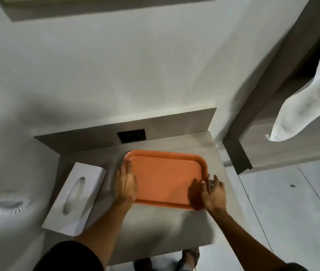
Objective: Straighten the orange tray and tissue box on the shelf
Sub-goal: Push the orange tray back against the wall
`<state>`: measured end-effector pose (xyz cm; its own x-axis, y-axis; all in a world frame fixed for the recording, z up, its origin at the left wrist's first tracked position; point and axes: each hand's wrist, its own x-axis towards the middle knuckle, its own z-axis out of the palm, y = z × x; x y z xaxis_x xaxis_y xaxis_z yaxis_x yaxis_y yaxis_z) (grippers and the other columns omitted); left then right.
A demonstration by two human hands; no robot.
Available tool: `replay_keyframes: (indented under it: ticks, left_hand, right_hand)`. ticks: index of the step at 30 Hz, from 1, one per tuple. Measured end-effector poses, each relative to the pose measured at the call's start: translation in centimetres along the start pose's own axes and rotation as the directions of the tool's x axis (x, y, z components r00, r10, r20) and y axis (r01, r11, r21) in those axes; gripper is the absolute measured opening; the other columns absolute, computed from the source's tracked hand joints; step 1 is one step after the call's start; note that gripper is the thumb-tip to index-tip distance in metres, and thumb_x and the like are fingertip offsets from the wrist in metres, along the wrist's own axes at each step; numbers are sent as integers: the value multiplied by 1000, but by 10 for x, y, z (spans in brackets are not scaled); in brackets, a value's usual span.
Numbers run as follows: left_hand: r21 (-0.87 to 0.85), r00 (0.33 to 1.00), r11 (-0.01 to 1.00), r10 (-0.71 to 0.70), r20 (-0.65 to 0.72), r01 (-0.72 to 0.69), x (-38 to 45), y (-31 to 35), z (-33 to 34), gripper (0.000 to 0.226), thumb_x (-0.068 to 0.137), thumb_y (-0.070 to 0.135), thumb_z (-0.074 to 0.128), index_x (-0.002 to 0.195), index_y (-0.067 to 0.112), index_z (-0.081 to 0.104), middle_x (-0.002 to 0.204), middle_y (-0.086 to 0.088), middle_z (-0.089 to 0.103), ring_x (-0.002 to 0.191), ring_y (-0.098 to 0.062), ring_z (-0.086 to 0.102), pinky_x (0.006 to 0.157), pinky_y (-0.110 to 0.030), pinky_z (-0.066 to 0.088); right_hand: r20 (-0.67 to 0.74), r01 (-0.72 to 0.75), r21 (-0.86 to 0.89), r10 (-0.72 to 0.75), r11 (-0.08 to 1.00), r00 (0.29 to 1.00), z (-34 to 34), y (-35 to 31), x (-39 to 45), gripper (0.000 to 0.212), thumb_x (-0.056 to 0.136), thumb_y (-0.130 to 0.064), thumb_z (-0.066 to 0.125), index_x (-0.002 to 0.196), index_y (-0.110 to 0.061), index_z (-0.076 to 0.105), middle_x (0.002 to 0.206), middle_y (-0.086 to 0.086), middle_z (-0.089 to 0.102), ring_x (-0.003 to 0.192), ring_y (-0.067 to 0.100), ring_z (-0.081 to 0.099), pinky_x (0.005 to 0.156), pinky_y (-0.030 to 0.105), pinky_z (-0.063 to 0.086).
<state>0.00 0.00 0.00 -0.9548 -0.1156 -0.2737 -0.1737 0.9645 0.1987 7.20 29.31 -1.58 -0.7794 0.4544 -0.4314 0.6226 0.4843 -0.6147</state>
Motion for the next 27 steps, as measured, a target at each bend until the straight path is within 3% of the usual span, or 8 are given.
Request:
replay_keyframes:
  ticks: [4, 8, 13, 17, 21, 25, 27]
  left_hand:
    - [-139, 964, 961, -253, -84, 240, 5, -11, 5, 54, 107, 15, 56, 158, 5, 44, 159, -23, 51, 145, -43, 54, 119, -53, 47]
    - [-376, 913, 843, -407, 25, 386, 13, -24, 2, 28, 108, 8, 53, 128, -6, 67, 134, -32, 68, 126, -51, 67, 109, -60, 57]
    - [-574, 875, 676, -452, 173, 462, 17, -50, 5, 25, 104, -1, 52, 115, -18, 67, 120, -41, 70, 118, -56, 69, 107, -63, 57]
    - [-650, 876, 635, -472, 101, 417, 9, -59, 9, 27, 106, 1, 50, 81, 3, 62, 106, -43, 69, 107, -57, 70, 101, -67, 57]
    - [-644, 876, 678, -482, -24, 355, 3, -65, 6, 22, 104, -1, 55, 84, 7, 58, 96, -30, 68, 103, -50, 71, 96, -58, 57]
    - [-628, 891, 706, -452, -44, 327, 3, -73, 11, 17, 105, 0, 56, 99, -8, 69, 105, -32, 72, 106, -46, 71, 97, -56, 58]
    - [-595, 901, 747, -425, -85, 296, 0, -74, 20, 21, 107, 4, 58, 113, -11, 72, 116, -33, 73, 117, -48, 70, 104, -55, 56]
  right_hand:
    - [-51, -38, 23, 39, 999, 998, 0, 3, 16, 38, 114, -18, 59, 147, 1, 65, 139, 26, 74, 127, 46, 72, 113, 56, 59]
    - [-44, -65, 23, 66, 998, 997, 1, 4, 28, 29, 110, -7, 63, 136, 1, 73, 132, 24, 79, 123, 44, 75, 112, 54, 59]
    - [-27, -48, 18, 49, 999, 998, 5, -10, 46, 29, 111, -10, 64, 137, 1, 73, 133, 24, 79, 124, 45, 75, 113, 53, 59]
    - [2, -12, 13, 12, 1000, 1000, 11, -26, 60, 30, 111, -10, 65, 137, 1, 73, 133, 25, 79, 125, 45, 74, 114, 53, 58]
    - [24, 49, 16, -50, 999, 998, 16, -40, 71, 30, 110, -10, 67, 136, 3, 74, 131, 26, 79, 124, 46, 74, 113, 51, 58]
    - [11, 61, 71, -62, 996, 998, 24, -45, 81, 31, 112, -16, 66, 134, 2, 75, 129, 26, 79, 122, 47, 75, 112, 52, 59]
    - [-3, 83, 75, -83, 994, 997, 26, -41, 83, 31, 111, -15, 67, 136, 2, 73, 131, 27, 78, 122, 47, 74, 111, 54, 60]
